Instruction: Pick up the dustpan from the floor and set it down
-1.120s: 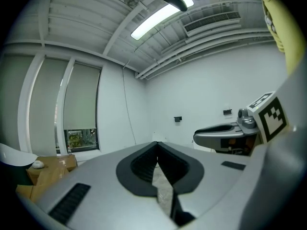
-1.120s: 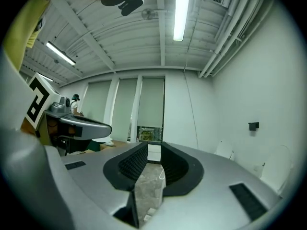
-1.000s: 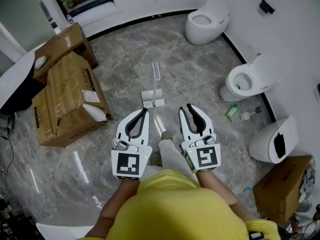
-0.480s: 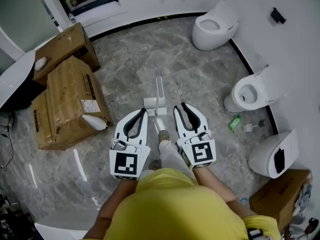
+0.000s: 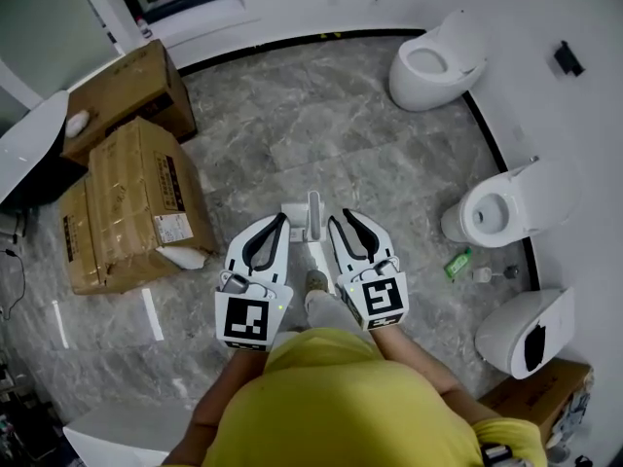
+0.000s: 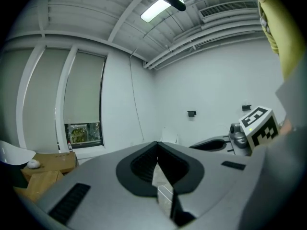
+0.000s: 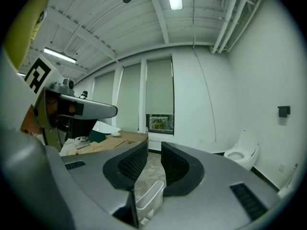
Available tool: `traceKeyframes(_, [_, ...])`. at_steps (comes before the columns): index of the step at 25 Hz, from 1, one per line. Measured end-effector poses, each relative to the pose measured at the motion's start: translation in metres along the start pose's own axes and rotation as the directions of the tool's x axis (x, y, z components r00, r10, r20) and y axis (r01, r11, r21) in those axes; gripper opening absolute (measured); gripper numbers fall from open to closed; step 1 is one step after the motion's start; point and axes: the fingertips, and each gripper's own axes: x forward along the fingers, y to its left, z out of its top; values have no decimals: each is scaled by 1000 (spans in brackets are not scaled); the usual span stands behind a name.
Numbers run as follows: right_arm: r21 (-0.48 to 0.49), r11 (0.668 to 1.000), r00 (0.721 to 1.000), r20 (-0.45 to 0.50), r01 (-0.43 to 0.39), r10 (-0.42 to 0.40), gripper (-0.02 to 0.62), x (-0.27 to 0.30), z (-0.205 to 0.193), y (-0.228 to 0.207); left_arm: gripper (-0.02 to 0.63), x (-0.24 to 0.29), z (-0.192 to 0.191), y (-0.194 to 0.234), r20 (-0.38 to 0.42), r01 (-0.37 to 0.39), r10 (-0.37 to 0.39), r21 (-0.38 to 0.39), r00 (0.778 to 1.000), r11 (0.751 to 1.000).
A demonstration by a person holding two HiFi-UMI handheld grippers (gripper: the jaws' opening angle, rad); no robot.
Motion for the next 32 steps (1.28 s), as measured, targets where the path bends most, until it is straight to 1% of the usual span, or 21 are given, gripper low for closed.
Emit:
traceKeyframes(5, [-6,996,993,-88,-84,84,109,41,-31,-15,2,41,-13,21,-39,-32,32,1,999,999])
traceKeyframes(7, [-11,993,986,-119,-117,114,110,55,-44,-16,2,53,-20,29,-52,-41,41,2,998,999])
traceKeyframes(10, [4,988,974,-169,-154,152,117,71,-65,-17,2,67,-31,38,-68,-51,50,-17,996,999])
traceKeyframes(13, [48,984,959,-221,-174,180,120,81,-91,-19,2,76,-45,41,-104,-54,51,-24,993,998])
traceKeyframes(16, [107,973,930,-289,-205,228,149,87,-119,-15,2,83,-58,43,-140,-42,37,-32,989,999])
traceKeyframes(19, [179,960,913,-312,-216,263,149,91,-135,-12,0,88,-66,43,-161,-18,13,-30,987,999])
traceKeyframes(21, [252,944,901,-322,-214,290,156,92,-143,-10,2,92,-71,42,-175,-2,-3,-28,985,1000])
traceKeyframes(24, [363,910,881,-340,-201,330,176,95,-156,-8,2,96,-79,40,-203,24,-30,-30,979,999])
traceKeyframes(29, [474,862,847,-370,-181,381,186,90,-178,-3,2,101,-96,37,-259,67,-75,-40,963,997])
traceKeyframes(30, [502,846,841,-368,-179,396,187,88,-181,-1,2,101,-99,36,-267,73,-81,-42,960,996])
traceKeyframes(32, [575,801,834,-350,-169,427,189,86,-186,2,2,102,-109,36,-286,84,-96,-56,953,995])
